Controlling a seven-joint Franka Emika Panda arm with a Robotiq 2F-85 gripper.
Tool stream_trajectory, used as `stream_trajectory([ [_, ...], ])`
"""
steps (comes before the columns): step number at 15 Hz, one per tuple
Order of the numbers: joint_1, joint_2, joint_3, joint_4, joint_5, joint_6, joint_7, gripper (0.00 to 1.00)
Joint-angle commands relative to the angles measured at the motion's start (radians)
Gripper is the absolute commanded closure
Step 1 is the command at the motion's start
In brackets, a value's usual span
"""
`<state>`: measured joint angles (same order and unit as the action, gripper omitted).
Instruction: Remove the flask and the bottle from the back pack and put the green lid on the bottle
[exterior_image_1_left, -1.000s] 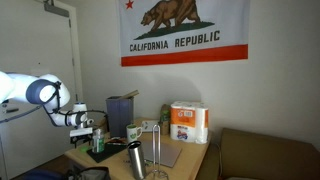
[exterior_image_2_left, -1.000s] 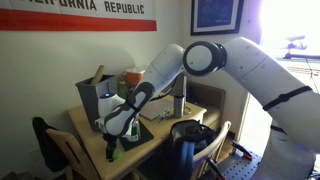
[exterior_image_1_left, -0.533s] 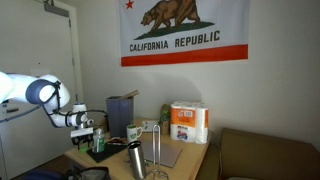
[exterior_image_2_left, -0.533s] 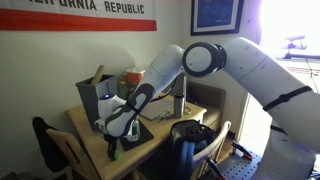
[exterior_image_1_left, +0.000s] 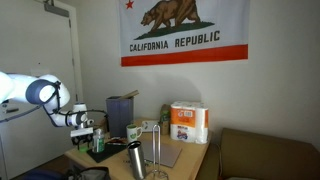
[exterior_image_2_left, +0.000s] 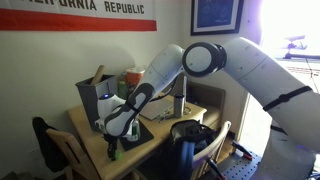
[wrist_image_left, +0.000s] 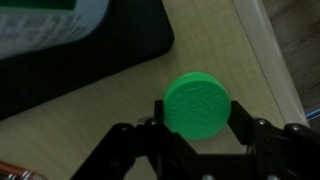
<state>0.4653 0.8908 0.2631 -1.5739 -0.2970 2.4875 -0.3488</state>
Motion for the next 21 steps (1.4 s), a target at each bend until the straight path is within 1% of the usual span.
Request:
stream_trajectory([
  [1,-0.015,-0.021,0.018,0.019,0.027,-0.107,0.001,0.60],
  [8,-0.051,-0.082,0.065,0.102,0.111,-0.305,-0.018,0.60],
  [10,-0.051,-0.103,0.058,0.149,0.121,-0.369,-0.012,0.60],
  [13,-0.049,-0.124,0.023,0.227,0.107,-0.451,0.012,0.60],
  [15,-0.062,-0.139,-0.001,0.258,0.101,-0.488,0.018,0.60],
  [18,-0.085,-0.157,-0.040,0.283,0.098,-0.504,0.034,0.60],
  [21,-0.113,-0.185,-0.070,0.262,0.105,-0.484,0.063,0.60],
])
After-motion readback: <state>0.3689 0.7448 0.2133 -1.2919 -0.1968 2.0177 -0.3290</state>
